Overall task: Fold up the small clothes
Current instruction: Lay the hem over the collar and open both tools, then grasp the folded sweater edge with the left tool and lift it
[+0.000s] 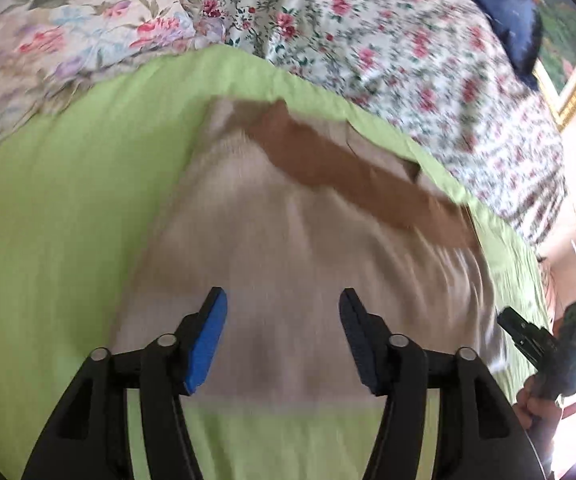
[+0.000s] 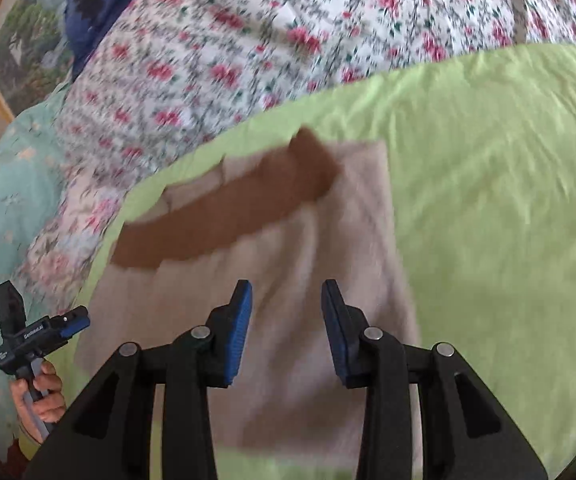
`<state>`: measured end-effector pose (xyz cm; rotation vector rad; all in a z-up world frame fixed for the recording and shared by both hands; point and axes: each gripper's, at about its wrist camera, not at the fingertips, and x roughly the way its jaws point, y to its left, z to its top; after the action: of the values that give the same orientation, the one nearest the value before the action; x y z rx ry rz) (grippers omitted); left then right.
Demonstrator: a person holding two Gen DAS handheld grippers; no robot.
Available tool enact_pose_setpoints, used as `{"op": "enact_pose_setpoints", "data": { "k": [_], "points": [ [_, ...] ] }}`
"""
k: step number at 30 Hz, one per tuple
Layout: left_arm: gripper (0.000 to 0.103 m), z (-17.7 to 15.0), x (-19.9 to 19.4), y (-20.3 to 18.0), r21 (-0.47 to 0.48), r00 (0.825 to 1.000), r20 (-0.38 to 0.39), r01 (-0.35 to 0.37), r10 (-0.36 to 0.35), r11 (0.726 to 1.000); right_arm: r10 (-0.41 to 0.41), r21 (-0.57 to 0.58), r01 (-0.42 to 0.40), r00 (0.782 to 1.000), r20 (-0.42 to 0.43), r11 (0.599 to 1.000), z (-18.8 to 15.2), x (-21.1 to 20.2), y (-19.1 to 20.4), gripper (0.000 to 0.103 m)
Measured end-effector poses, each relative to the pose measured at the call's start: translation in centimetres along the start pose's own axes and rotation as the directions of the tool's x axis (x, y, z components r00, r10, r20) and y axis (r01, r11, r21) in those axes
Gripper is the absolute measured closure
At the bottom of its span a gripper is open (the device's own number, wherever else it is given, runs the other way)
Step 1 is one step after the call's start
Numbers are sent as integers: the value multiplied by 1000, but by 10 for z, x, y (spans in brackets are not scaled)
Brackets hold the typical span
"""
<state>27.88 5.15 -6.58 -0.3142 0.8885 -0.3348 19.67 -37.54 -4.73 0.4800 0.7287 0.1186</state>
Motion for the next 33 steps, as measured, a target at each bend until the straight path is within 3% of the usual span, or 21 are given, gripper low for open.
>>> {"op": "enact_pose_setpoints", "data": {
  "k": [6, 12, 19, 25, 28, 29, 31, 33],
  "points": [
    [36, -61, -28, -2, -48, 999, -13, 43, -44, 998, 38, 43, -37, 999, -17, 998, -50, -22, 4, 65],
    [34, -85, -24, 9, -119, 998, -18, 60, -63, 991, 50, 60, -48, 998, -33, 997, -71, -34, 9, 64],
    [29, -61, -6, 27, -232, 996, 40, 88, -81, 969, 69, 46, -67, 997, -46, 997, -77, -39, 19, 62],
    [30, -27, 10, 50, -328, 994, 104, 60, -27, 943, 83, 32, -81, 995, -58, 996, -70, -37, 23, 61],
    [50, -15, 19, 52, -336, 992, 123, 26, 16, 942, 86, 33, -85, 995, -53, 996, -63, -33, 20, 60],
    [70, -10, 23, 51, -332, 992, 122, 29, 13, 943, 89, 34, -87, 995, -53, 996, -61, -31, 19, 60],
    [91, -4, 27, 46, -320, 993, 113, 56, -21, 946, 93, 35, -91, 994, -53, 995, -55, -26, 16, 60],
    [94, -1, 21, 33, -278, 991, 131, 29, 8, 960, 97, 39, -95, 994, -49, 995, -46, -22, 14, 60]
  ]
}}
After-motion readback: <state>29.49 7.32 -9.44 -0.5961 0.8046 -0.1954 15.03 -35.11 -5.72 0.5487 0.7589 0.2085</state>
